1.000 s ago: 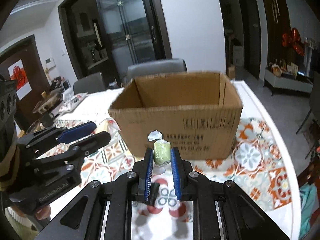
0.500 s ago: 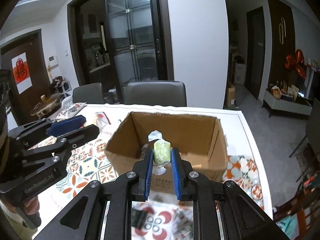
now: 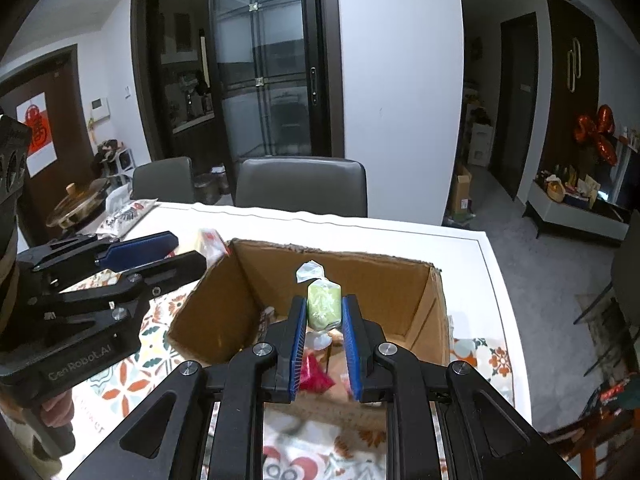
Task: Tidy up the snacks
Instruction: 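Carry both snacks over the box and open both tools to drop them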
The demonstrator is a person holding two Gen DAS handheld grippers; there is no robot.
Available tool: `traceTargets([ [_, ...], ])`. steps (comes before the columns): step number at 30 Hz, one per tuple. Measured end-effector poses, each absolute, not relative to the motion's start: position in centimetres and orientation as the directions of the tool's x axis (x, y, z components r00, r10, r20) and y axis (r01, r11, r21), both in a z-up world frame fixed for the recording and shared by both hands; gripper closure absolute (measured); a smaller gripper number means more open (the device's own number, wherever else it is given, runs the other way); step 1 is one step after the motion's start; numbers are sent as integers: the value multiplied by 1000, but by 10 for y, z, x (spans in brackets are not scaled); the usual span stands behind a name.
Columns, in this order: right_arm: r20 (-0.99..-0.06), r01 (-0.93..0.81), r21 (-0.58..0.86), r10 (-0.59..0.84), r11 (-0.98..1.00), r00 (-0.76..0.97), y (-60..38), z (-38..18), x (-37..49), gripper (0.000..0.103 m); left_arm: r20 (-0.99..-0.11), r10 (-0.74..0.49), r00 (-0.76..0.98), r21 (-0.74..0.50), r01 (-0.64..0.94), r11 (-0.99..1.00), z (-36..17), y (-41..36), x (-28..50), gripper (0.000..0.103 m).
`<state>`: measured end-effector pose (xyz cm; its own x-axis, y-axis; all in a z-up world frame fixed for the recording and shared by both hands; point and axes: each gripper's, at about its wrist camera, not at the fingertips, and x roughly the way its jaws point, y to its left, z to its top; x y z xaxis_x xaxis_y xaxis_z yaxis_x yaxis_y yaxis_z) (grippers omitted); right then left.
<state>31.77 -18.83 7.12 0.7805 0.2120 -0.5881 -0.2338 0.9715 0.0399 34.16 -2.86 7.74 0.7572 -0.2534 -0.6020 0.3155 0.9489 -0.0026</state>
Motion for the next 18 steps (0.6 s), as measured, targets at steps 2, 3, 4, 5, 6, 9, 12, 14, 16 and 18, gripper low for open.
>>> traceTargets([
  [2, -587, -220, 28, 194, 975, 786, -188, 69, 320, 59, -600, -230, 766, -1, 286, 958, 76, -25, 338, 49],
  [3, -586, -208, 19, 180, 978, 790, -188, 68, 319, 58, -601, -216, 769, 7, 275, 961, 74, -23, 336, 49],
  [4, -587, -211, 18, 181, 977, 789, -189, 66, 318, 58, -598, -196, 777, 24, 262, 965, 73, -22, 331, 49],
  [5, -590, -224, 20, 193, 974, 784, -188, 64, 315, 58, -592, -183, 785, 35, 252, 967, 72, -21, 326, 49],
  [6, -594, -229, 19, 195, 973, 781, -188, 62, 313, 58, -587, -165, 792, 50, 240, 970, 71, -20, 321, 47],
  [9, -597, -256, 5, 209, 967, 774, -183, 55, 301, 58, -578, -131, 806, 77, 213, 974, 66, -17, 303, 44],
  [12, -609, -298, 9, 241, 955, 756, -178, 48, 288, 57, -581, -112, 806, 87, 198, 976, 60, -14, 284, 42],
  [14, -618, -329, 8, 263, 944, 741, -172, 41, 276, 54, -589, -110, 801, 86, 197, 977, 53, -12, 272, 41],
  [16, -629, -355, -3, 274, 935, 727, -166, 36, 267, 54, -598, -107, 795, 92, 201, 975, 47, -11, 262, 41],
  [18, -642, -377, -23, 275, 926, 716, -159, 29, 256, 54, -608, -96, 788, 93, 191, 977, 40, -8, 253, 40],
])
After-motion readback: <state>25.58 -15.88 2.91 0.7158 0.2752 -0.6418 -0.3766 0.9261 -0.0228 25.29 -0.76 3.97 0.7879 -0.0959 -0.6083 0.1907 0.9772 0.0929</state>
